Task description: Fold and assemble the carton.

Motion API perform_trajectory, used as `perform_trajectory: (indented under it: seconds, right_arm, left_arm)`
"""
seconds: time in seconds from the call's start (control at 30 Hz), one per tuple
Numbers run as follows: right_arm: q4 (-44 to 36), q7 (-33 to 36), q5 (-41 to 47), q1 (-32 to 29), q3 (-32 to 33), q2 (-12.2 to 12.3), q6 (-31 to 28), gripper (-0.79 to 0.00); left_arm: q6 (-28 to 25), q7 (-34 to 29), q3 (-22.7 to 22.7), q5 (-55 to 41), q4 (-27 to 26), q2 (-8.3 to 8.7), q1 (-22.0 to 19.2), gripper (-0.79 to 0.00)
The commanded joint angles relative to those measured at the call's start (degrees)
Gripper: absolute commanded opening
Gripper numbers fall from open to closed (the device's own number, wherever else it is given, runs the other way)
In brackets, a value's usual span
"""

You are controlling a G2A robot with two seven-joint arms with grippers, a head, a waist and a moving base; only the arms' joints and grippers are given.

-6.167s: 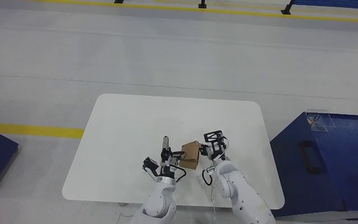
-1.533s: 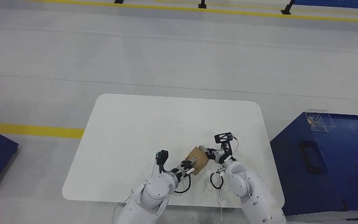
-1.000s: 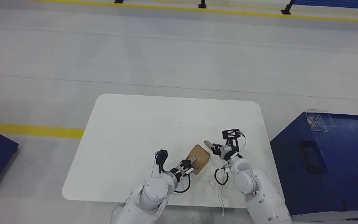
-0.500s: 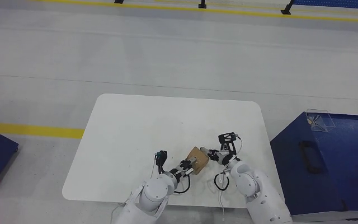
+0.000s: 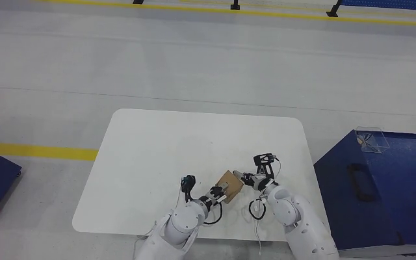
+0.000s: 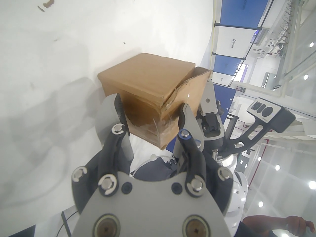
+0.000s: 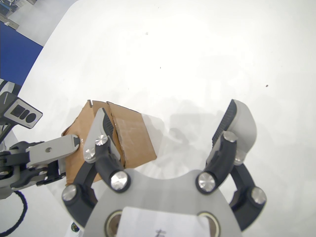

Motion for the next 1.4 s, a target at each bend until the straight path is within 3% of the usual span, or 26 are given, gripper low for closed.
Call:
perform_trajectory:
  seconds: [0.0, 0.33, 0.77, 0.9, 1.03, 1.1, 1.37]
  right_arm:
    - [0.08, -0.07, 0.16, 0.15, 0.01, 0.03, -0.05, 0.000]
    - [-1.30, -0.31, 3.27, -0.66, 0.78, 0.32, -3.04, 0.000]
    - [1.18, 1.20, 1.84, 1.47, -1.00, 0.21, 0.03, 0.000]
    - [0.81, 2.17, 1.72, 1.37, -0.77, 0.37, 0.28, 0.000]
    - [1.45, 4.08, 1.56, 2.22, -1.15, 0.39, 1.13, 0.000]
    - [1.43, 3.86, 2.20, 2.42, -1.14, 0.37, 1.15, 0.000]
    - [-1.08, 1.23, 4.63, 1.24, 1.14, 0.74, 0.73, 0.000]
  left_arm:
    - [0.09, 0.05, 0.12, -0.12, 0.29, -0.04, -0.21, -0.413]
    - [0.27, -0.03, -0.06, -0.26, -0.01, 0.10, -0.22, -0.409]
    - [-1.24, 0.50, -0.21, 0.06, -1.66, 0.39, 0.77, -0.394]
    - [-2.68, 2.11, -0.69, 1.40, -3.55, 0.67, 1.93, -0.302]
    - [-6.28, 4.63, -0.64, 4.18, -5.90, 1.00, 3.47, 0.000]
    - [-9.75, 7.42, -0.69, 5.85, -7.24, 1.13, 4.48, 0.000]
    - [-10.52, 7.87, -0.45, 7.79, -7.66, 1.25, 4.43, 0.000]
